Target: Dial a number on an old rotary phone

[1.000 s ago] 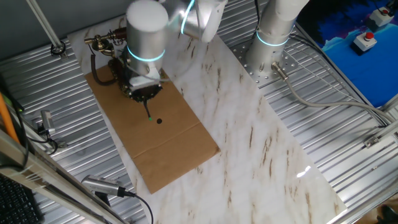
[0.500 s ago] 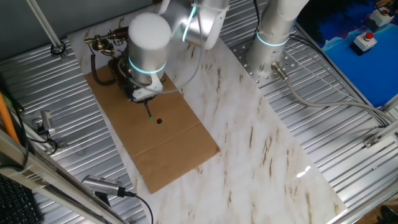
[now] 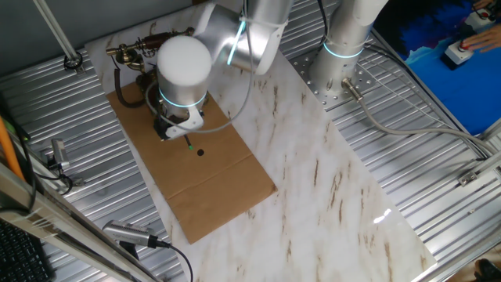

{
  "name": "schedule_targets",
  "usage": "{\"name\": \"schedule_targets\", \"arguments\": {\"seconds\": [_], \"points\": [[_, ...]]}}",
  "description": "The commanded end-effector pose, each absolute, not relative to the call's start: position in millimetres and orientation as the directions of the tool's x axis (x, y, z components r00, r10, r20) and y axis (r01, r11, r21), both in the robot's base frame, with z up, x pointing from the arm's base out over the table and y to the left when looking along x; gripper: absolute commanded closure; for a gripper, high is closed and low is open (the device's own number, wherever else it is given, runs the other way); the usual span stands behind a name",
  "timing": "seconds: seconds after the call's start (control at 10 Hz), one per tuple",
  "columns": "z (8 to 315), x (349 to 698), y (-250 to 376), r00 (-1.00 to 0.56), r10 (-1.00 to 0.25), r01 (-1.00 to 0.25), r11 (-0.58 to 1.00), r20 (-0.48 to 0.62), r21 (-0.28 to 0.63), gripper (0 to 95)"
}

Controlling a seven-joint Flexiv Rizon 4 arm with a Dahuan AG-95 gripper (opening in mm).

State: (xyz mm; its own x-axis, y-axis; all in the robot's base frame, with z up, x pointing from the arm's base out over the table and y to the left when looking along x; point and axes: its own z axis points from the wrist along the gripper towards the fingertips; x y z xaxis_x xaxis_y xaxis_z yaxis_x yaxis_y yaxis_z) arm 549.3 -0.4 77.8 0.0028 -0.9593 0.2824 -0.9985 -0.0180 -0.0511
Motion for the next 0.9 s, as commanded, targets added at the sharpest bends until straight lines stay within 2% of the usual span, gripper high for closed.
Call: {"name": "schedule_targets", "arguments": {"seconds": [0.1,0.9], "points": [[81,547,-6,0.006,-0.951,-0.999,-0.022,0.309,-0.049,95.0],[91,539,-37,0.016,-0.939,-0.999,-0.026,0.344,-0.026,95.0]]}}
